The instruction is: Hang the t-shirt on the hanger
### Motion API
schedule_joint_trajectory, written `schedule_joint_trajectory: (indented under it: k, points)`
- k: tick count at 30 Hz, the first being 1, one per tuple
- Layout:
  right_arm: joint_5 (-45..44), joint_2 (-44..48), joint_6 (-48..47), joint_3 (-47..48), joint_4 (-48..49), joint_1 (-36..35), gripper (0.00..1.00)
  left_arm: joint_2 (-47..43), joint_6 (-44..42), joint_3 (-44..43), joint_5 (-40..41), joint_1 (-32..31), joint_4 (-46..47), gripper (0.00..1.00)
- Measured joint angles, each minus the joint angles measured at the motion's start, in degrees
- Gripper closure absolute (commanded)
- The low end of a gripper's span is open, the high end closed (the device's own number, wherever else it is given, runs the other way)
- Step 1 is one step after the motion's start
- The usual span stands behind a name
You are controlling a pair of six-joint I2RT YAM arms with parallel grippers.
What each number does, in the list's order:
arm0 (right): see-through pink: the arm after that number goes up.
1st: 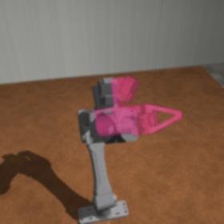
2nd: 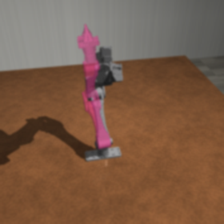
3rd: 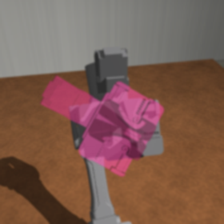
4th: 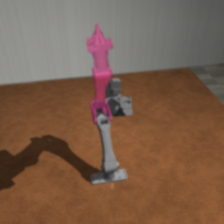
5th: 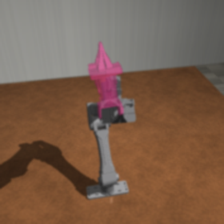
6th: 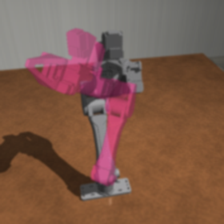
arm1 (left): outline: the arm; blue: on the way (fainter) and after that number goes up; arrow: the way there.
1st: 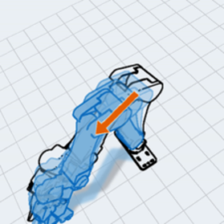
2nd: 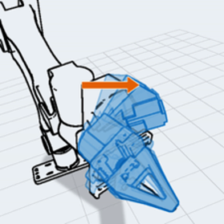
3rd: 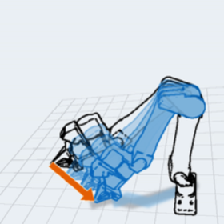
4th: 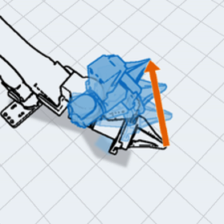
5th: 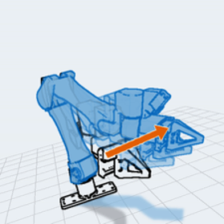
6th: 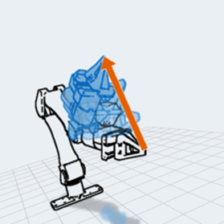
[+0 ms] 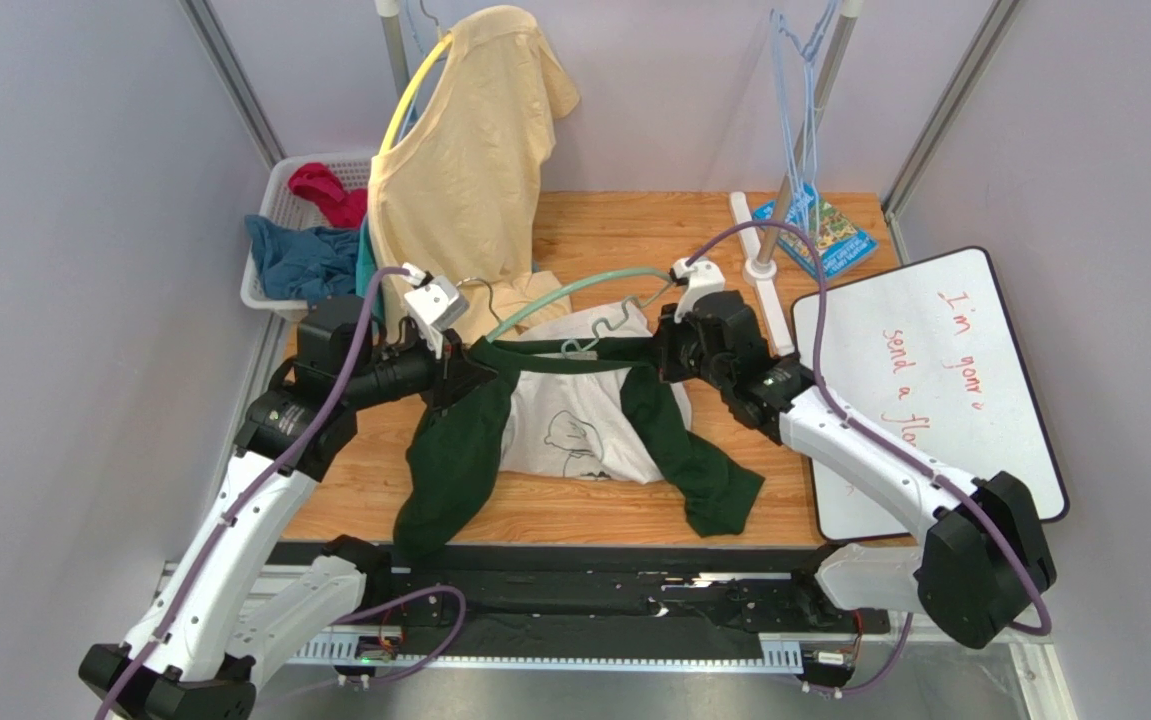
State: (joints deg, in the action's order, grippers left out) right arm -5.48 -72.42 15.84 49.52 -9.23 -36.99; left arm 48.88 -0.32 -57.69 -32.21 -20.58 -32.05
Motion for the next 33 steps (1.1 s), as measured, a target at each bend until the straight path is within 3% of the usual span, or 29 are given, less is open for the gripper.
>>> schedule_joint_trajectory:
  k: [7,16,33]
  points:
    - [16.1,-0.2,0.5,2.3,-3.0,9.9,1.00,-3.4,-15.3,2.1,-2.8,0.8,-4.0,1.00]
    - [29.3,-1.1,0.9,3.9,-6.1,17.4,1.00,-3.2,-31.5,2.1,-7.1,2.0,-9.1,1.00]
    - [30.7,-0.6,-1.0,5.8,-10.1,19.1,1.00,-0.9,-39.8,0.9,0.2,1.9,-11.1,1.00]
